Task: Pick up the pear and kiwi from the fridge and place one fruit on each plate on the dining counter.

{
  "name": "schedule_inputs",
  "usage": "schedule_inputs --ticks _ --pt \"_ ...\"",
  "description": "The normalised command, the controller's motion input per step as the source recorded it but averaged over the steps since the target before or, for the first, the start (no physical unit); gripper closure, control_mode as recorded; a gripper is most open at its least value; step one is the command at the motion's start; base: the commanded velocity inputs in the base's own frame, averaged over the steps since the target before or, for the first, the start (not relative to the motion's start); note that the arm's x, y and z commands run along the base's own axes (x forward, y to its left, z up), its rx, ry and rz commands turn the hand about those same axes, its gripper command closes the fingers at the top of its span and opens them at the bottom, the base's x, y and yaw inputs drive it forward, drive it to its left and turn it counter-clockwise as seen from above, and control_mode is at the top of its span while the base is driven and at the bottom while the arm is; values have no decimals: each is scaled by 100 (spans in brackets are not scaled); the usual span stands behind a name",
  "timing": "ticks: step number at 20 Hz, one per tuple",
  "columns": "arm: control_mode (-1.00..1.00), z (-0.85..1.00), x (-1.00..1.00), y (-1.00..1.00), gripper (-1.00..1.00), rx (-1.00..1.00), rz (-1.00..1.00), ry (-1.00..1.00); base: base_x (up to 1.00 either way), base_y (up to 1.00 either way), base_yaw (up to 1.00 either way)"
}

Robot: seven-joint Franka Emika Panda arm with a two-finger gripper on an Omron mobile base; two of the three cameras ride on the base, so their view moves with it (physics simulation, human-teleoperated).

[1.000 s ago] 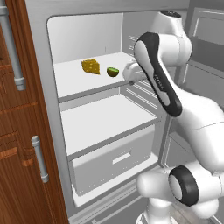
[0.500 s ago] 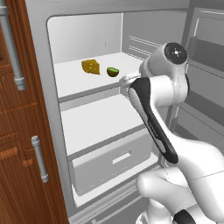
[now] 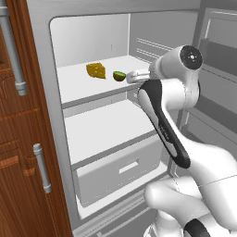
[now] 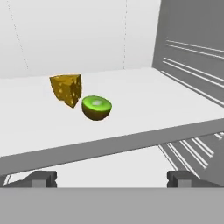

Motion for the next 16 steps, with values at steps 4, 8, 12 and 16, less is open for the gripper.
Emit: schedule_inputs --ticks 4,8,12,16 --pt "-100 5 0 0 -100 6 0 9 0 0 0" --pt "-100 0 0 0 -100 0 0 2 0 0 0" --pt "-100 0 25 1 -100 0 1 14 0 0 0" --pt "-100 0 41 0 -100 0 3 10 0 0 0"
